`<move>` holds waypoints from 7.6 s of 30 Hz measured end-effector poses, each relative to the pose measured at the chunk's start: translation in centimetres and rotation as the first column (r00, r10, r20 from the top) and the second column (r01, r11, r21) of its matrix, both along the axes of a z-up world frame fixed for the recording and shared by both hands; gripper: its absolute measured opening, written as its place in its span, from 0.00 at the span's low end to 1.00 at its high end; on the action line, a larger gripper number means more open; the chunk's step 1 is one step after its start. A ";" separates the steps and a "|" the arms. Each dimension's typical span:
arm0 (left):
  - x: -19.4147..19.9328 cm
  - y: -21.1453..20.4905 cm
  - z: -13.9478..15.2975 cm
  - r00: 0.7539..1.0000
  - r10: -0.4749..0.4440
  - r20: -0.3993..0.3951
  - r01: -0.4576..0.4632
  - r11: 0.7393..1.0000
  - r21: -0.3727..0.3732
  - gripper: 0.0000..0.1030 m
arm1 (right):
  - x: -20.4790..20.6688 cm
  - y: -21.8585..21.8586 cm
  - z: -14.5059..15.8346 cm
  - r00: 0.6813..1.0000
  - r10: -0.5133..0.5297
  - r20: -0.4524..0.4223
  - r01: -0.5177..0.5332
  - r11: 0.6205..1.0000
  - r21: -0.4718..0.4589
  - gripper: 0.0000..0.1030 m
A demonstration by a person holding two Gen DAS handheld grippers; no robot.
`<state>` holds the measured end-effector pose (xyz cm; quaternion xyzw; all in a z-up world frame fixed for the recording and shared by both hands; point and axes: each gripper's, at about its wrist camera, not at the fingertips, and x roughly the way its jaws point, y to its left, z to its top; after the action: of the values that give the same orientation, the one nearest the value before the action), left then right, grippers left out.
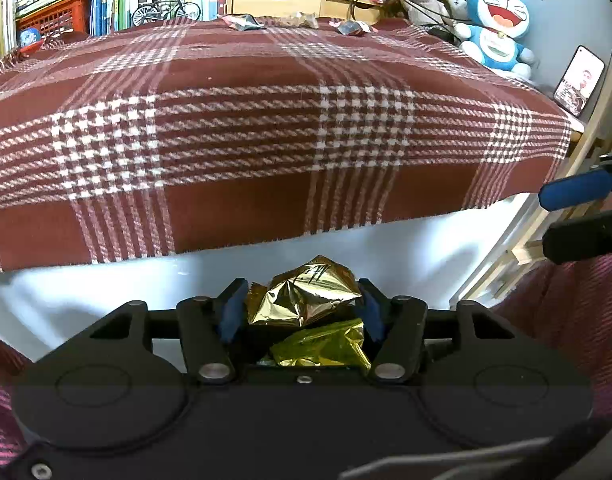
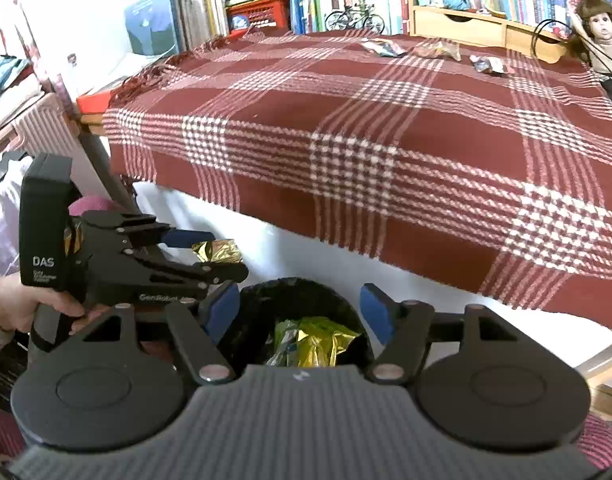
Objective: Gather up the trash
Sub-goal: 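Lower both gold foil items into the black bin and open both tools, then raise both open tools back toward the table, then grasp the colourful candy wrapper with left tool while right tool grasps macaron packet, then lower the candy wrapper and macaron packet into the black bin and release, then raise both open tools back toward the table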
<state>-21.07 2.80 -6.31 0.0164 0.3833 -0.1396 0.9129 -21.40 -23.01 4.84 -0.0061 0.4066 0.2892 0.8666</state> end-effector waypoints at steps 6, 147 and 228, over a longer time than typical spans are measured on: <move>0.2 0.0 0.4 1.000 -0.002 -0.022 0.001 1.000 -0.005 0.80 | 1.1 -0.3 0.2 0.999 -0.040 0.003 0.040 0.999 0.026 0.78; 1.0 -0.5 -5.2 0.954 0.236 -0.187 -0.223 0.971 0.087 0.27 | 2.2 5.4 -11.1 0.987 0.108 -0.117 -0.119 0.989 -0.092 0.48; 40.1 -8.4 8.4 0.965 0.188 0.181 -0.192 0.981 0.003 0.84 | 37.3 -5.1 3.5 0.854 -0.468 -0.228 0.519 0.792 0.320 0.66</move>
<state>19.06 -5.64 2.13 0.0014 0.3003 -0.0456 0.9528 15.95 -28.11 8.31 0.2836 0.3905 0.1236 0.8671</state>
